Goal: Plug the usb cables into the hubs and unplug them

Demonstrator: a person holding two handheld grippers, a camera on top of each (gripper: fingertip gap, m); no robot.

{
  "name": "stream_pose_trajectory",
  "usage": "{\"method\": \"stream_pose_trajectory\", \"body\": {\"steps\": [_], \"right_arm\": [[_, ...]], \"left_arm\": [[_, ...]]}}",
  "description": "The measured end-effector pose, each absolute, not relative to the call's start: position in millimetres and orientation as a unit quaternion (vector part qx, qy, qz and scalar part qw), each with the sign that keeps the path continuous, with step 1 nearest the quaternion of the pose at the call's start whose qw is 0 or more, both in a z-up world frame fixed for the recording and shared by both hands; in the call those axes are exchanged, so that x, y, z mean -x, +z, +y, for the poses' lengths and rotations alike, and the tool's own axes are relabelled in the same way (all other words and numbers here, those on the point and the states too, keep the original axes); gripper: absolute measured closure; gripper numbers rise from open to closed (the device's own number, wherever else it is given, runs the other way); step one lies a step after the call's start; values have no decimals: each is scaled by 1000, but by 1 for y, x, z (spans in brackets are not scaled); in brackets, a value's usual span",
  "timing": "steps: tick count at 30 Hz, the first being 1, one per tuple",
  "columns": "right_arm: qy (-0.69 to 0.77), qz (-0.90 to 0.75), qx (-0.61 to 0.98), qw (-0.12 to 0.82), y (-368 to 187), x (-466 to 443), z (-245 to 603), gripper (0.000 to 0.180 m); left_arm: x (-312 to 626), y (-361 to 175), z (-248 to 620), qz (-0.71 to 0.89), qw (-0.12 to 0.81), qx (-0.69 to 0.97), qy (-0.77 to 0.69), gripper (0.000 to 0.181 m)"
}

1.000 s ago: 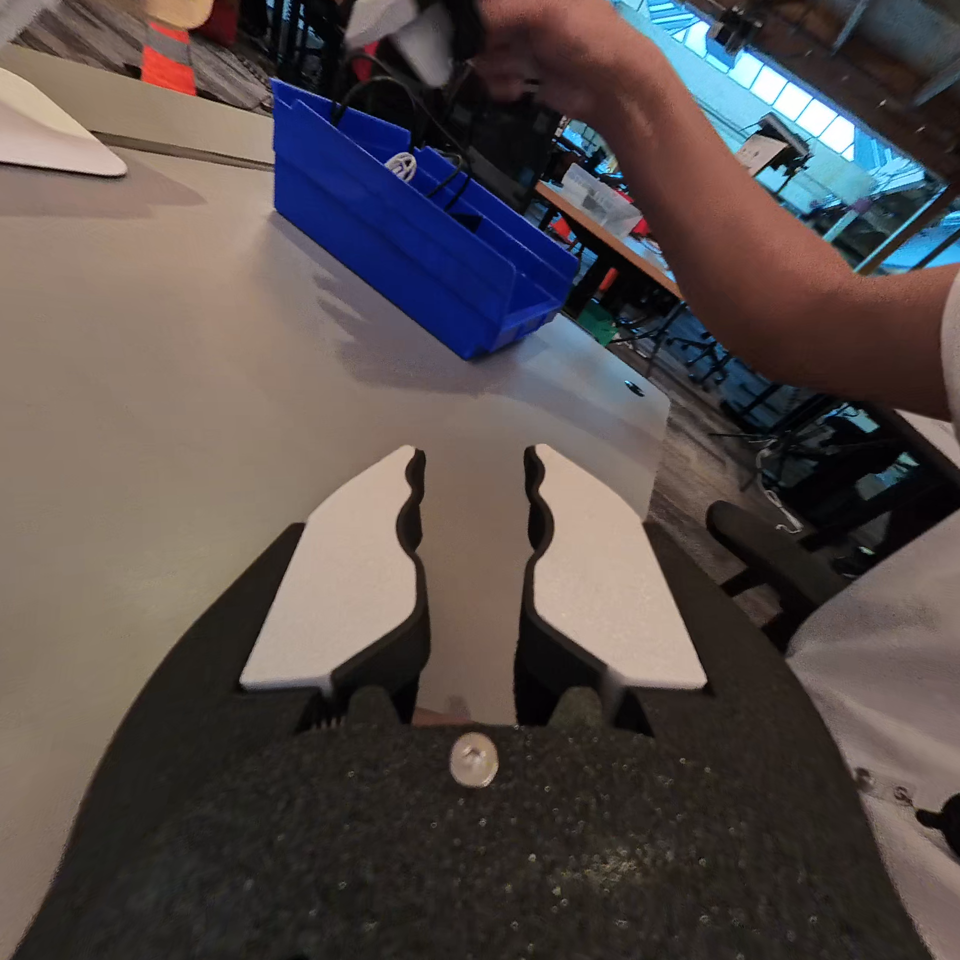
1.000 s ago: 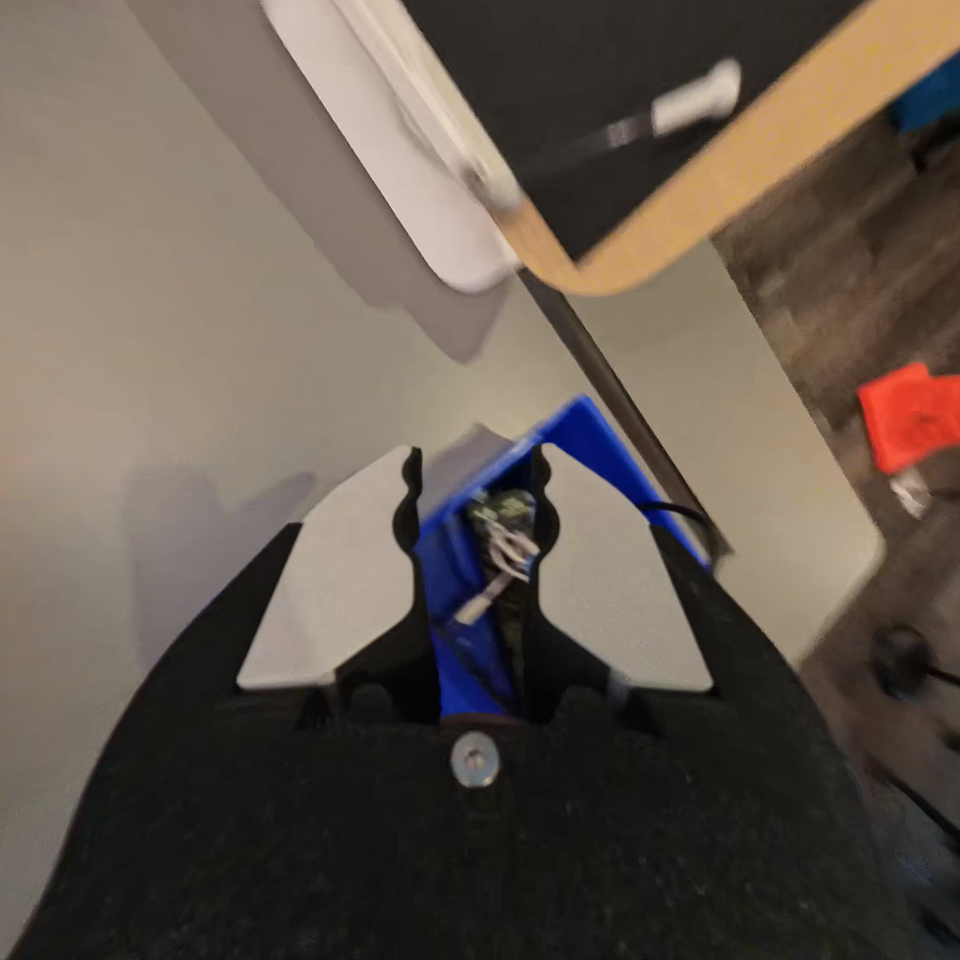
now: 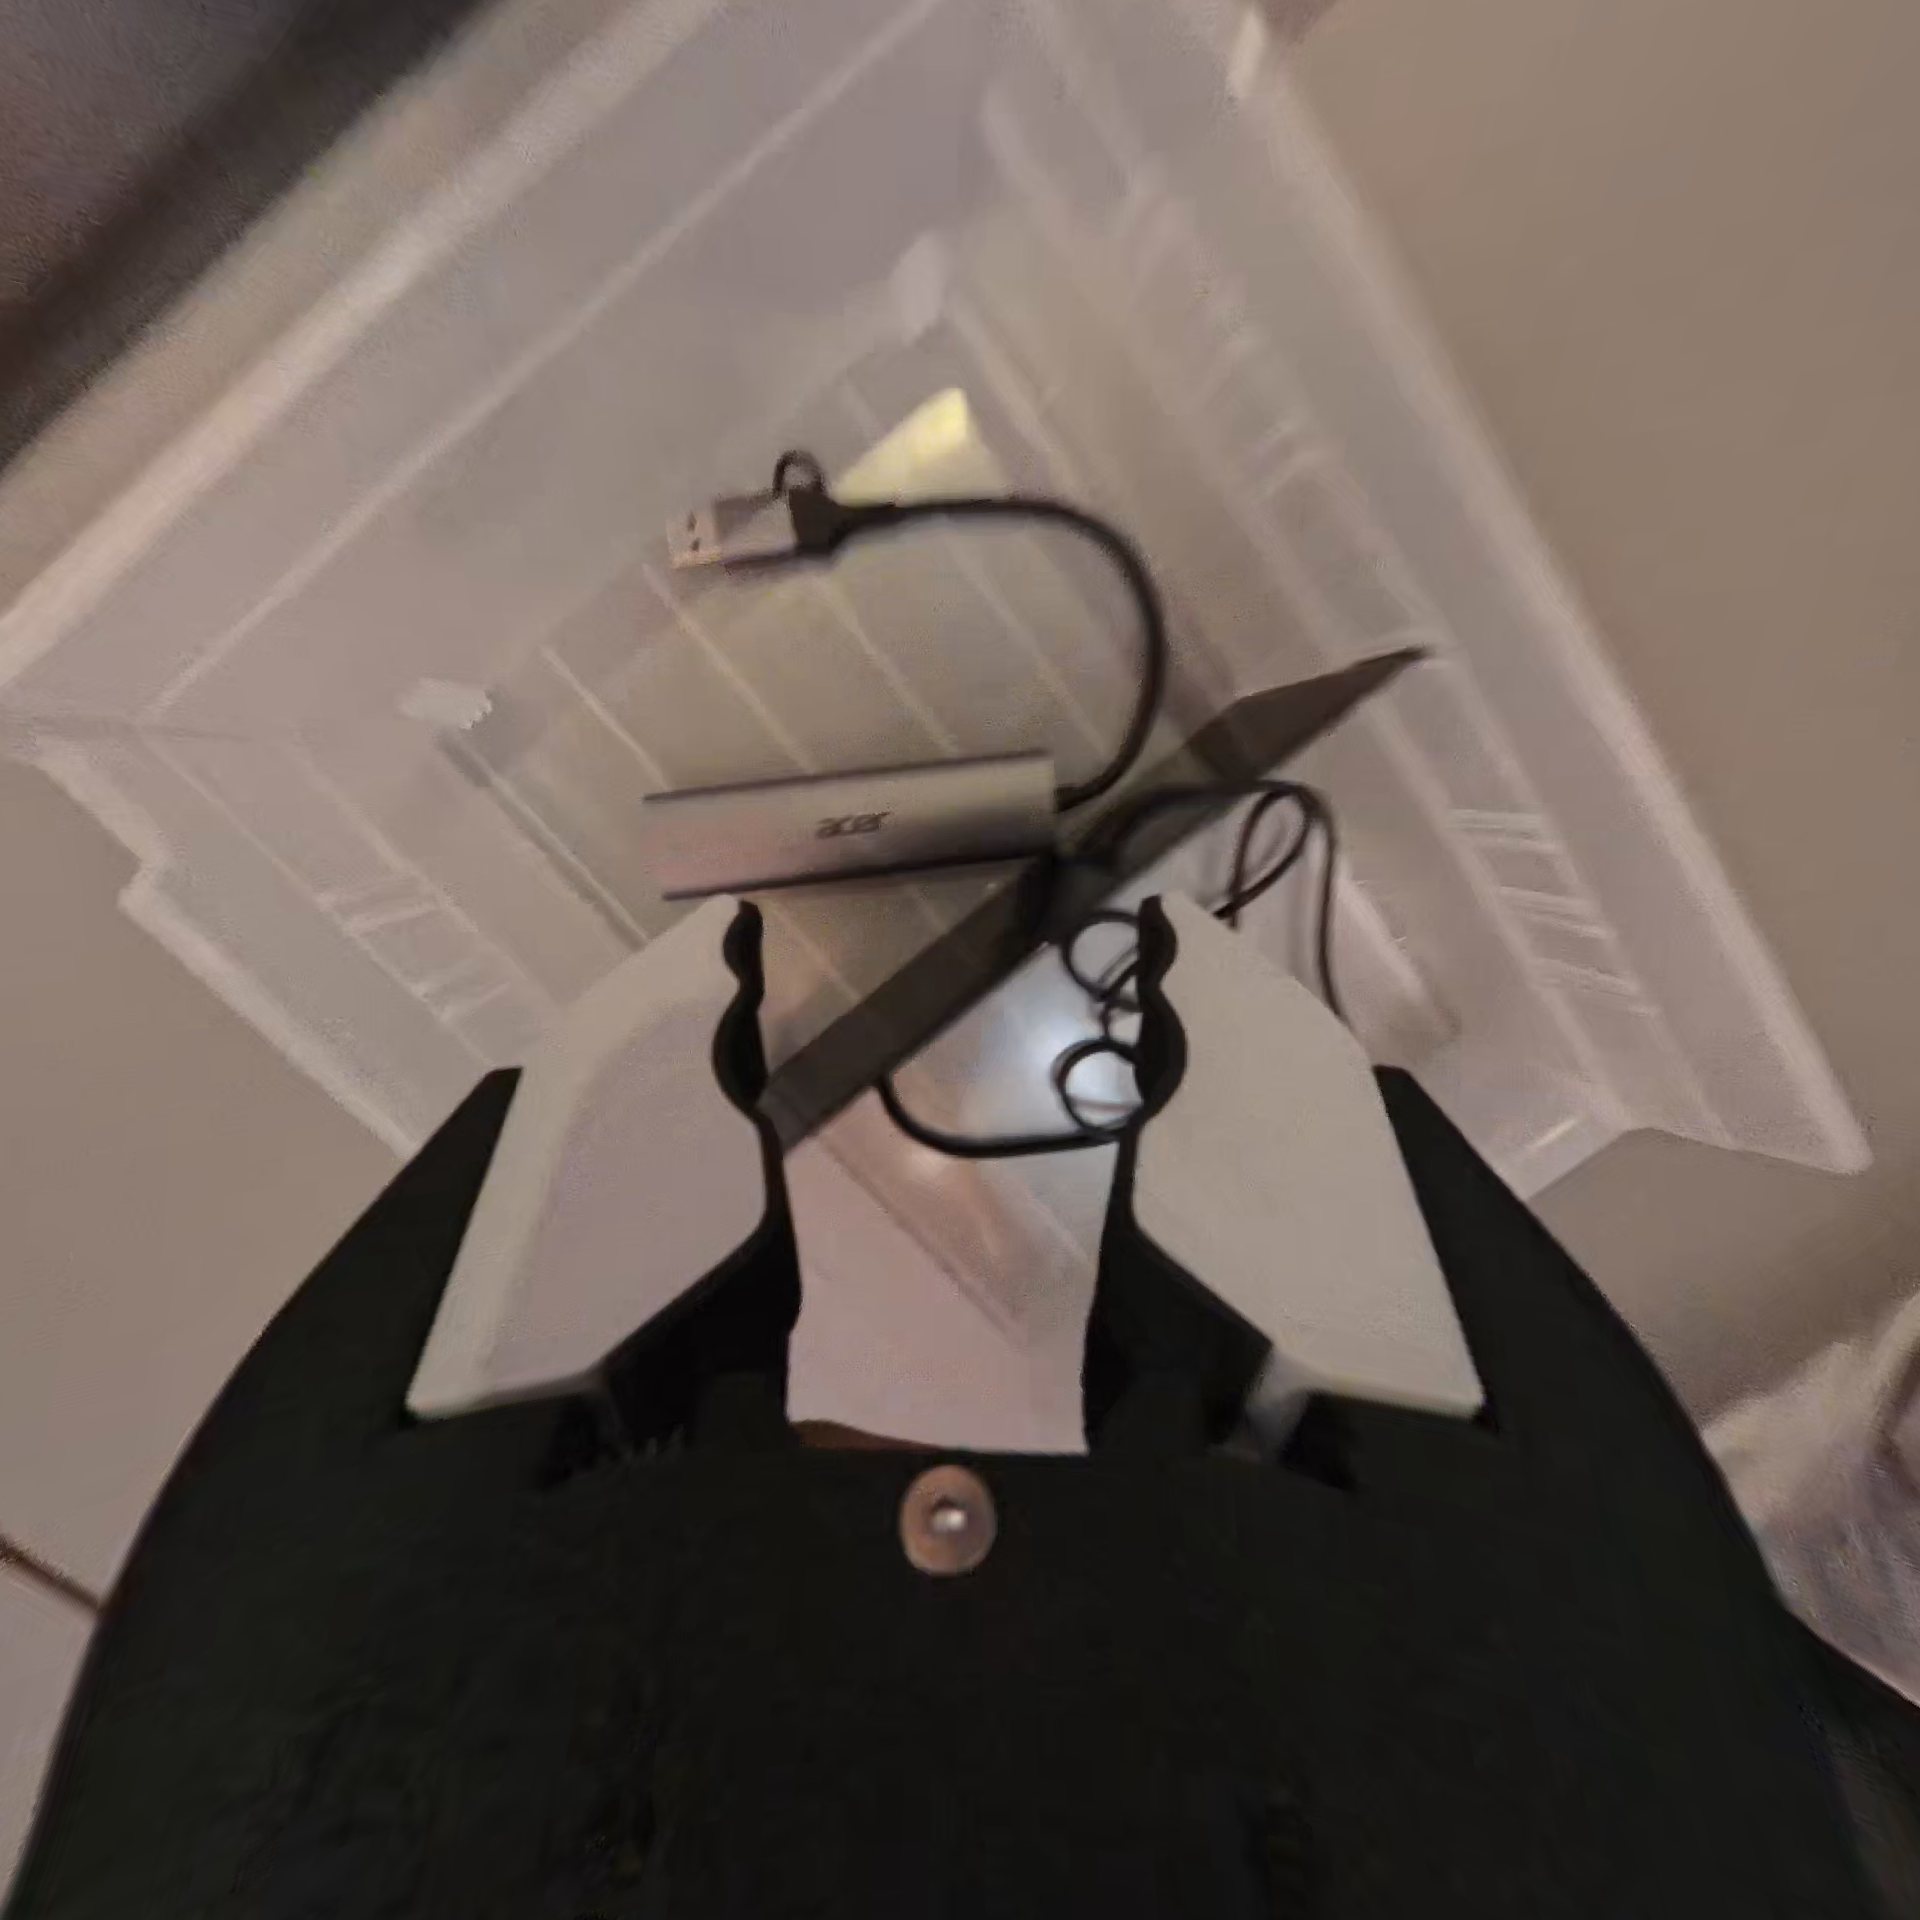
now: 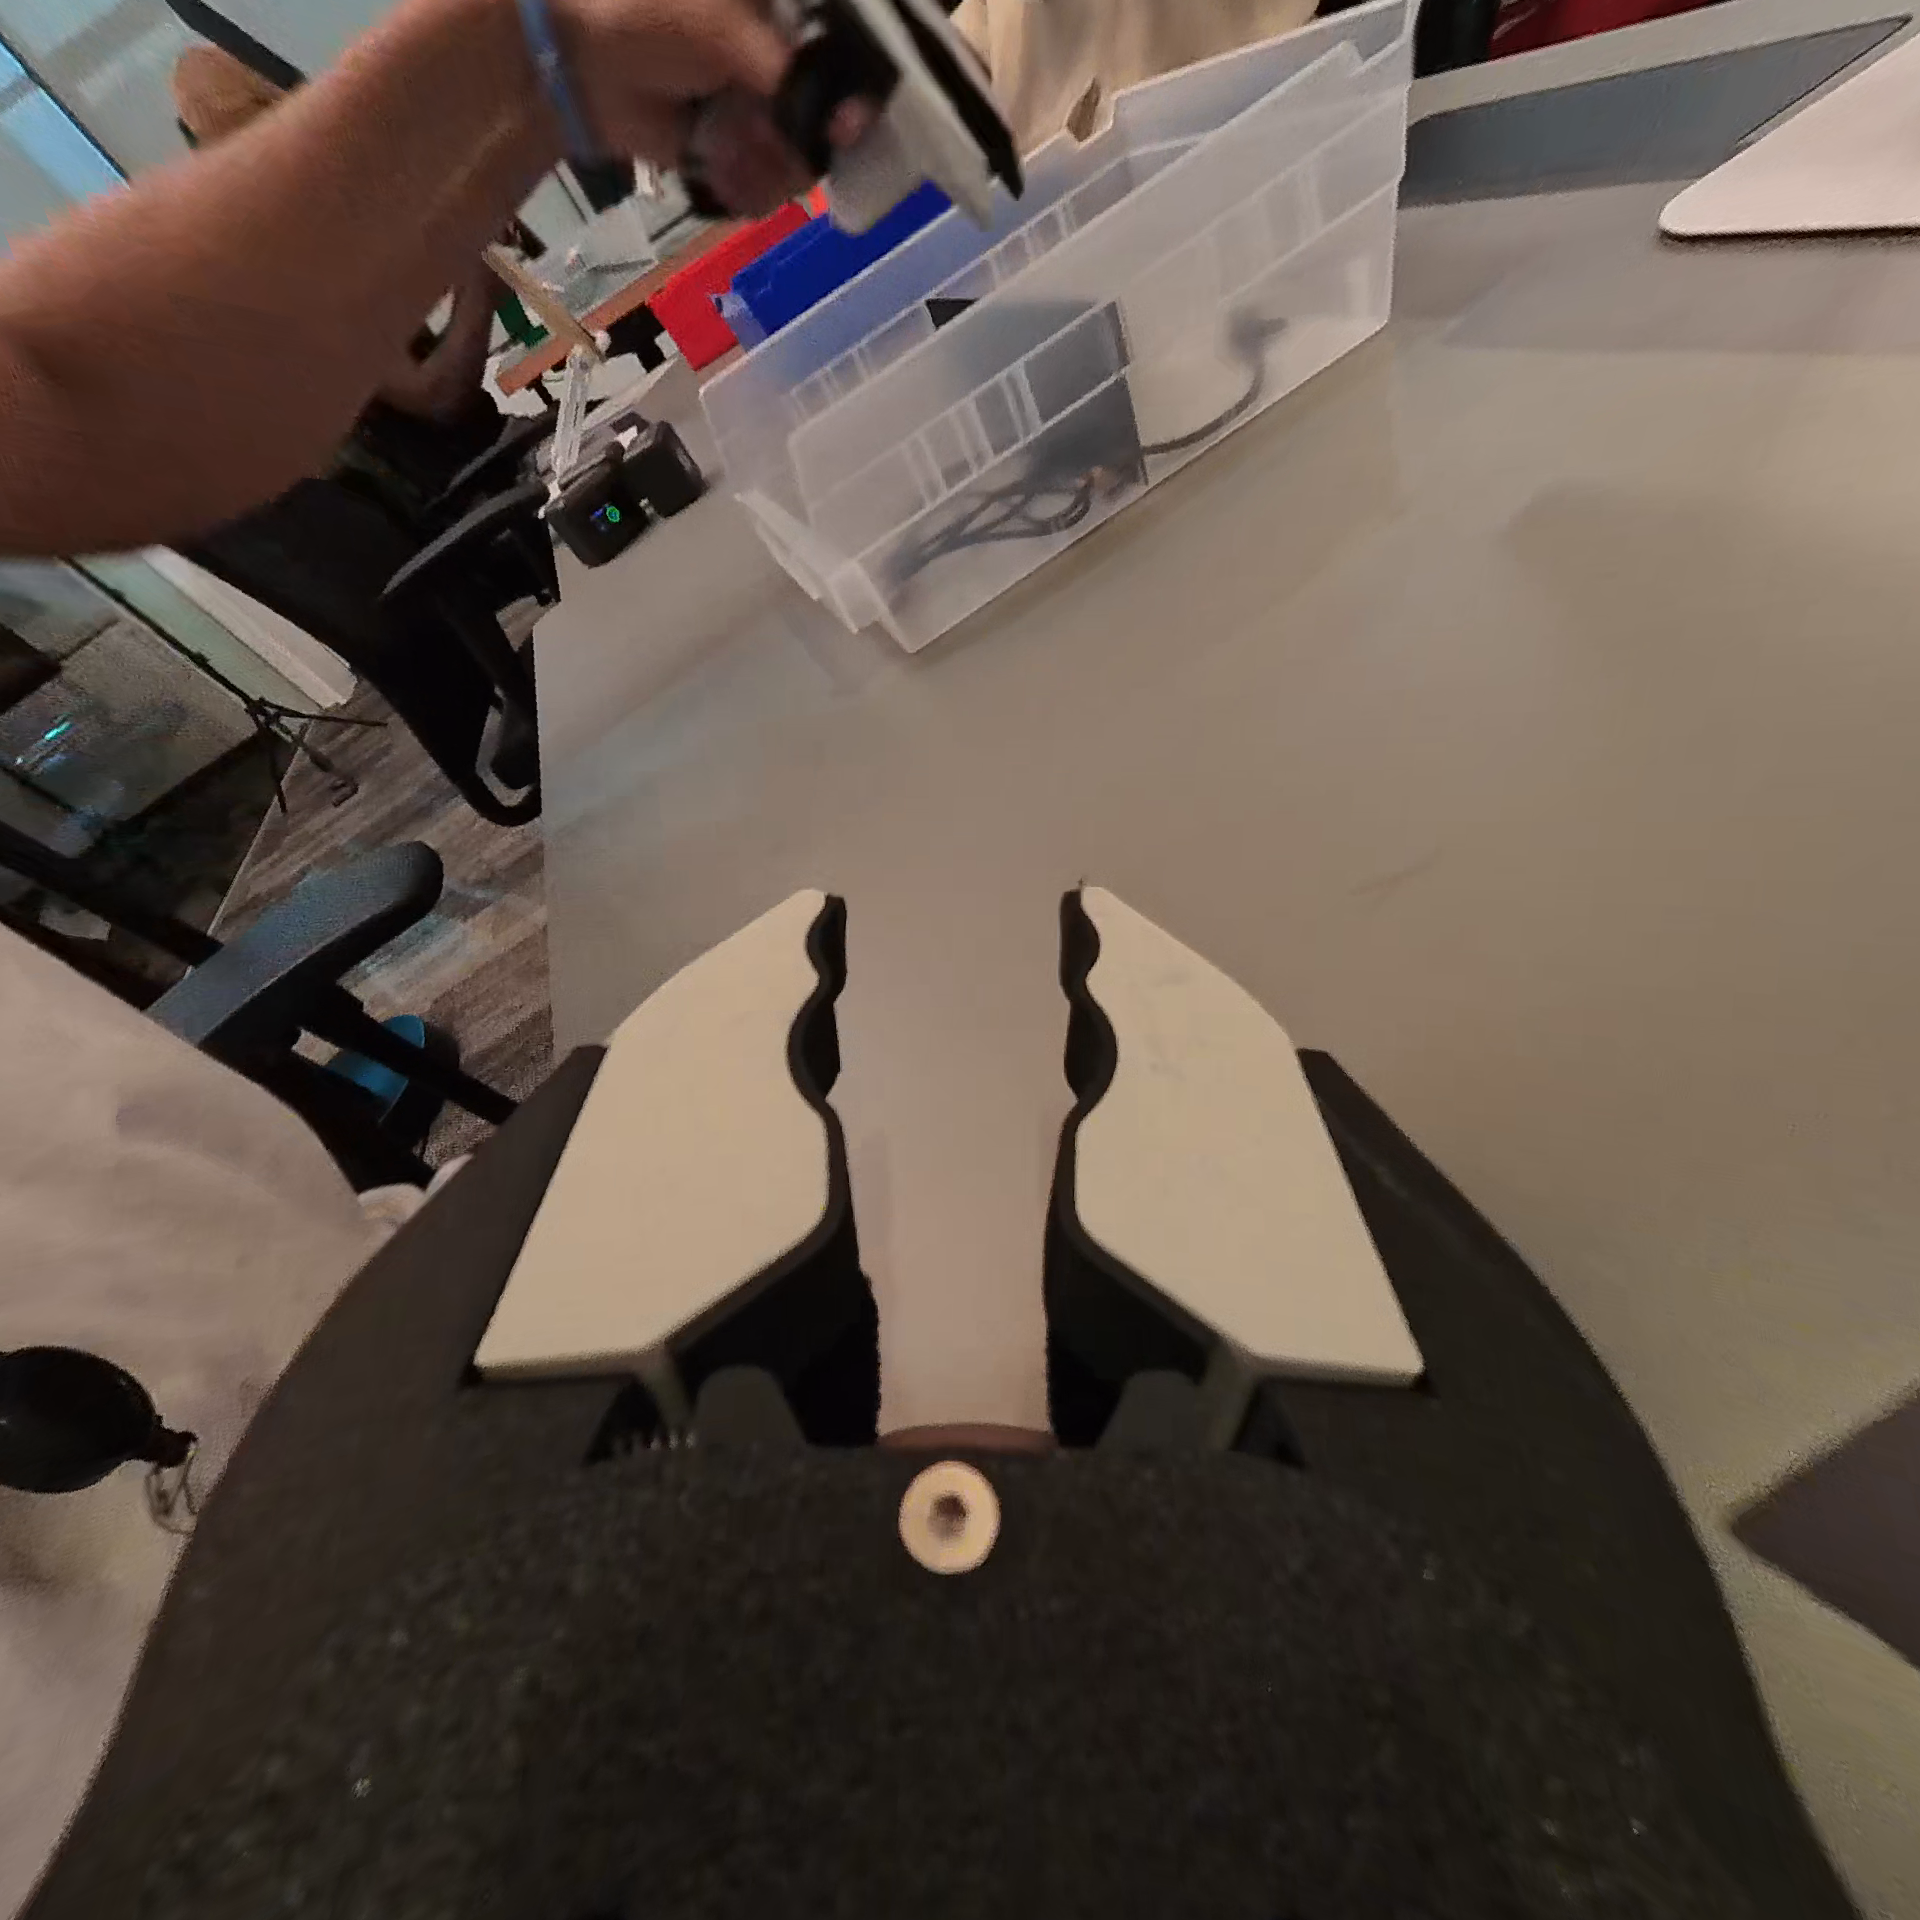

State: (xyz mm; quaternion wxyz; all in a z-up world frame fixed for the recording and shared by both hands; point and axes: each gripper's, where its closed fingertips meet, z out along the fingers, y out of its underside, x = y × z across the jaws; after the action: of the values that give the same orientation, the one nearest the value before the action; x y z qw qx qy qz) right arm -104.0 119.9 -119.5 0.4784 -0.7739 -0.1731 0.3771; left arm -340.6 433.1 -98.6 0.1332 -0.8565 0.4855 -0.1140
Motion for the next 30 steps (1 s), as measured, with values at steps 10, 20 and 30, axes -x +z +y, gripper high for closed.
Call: {"method": "stream_pose_trajectory", "body": {"steps": [10, 20, 30], "right_arm": [[377, -171, 776, 475, -119, 99, 116, 140], [381, -187, 774, 470, -117, 105, 111, 140], [374, -184, 775, 475, -113, 103, 108, 142]], "left_arm": [[344, -167, 472, 389, -79, 918, -6, 66], [349, -194, 465, 330, -116, 937, 18, 81], [341, -189, 473, 383, -66, 921, 14, 150]]}}
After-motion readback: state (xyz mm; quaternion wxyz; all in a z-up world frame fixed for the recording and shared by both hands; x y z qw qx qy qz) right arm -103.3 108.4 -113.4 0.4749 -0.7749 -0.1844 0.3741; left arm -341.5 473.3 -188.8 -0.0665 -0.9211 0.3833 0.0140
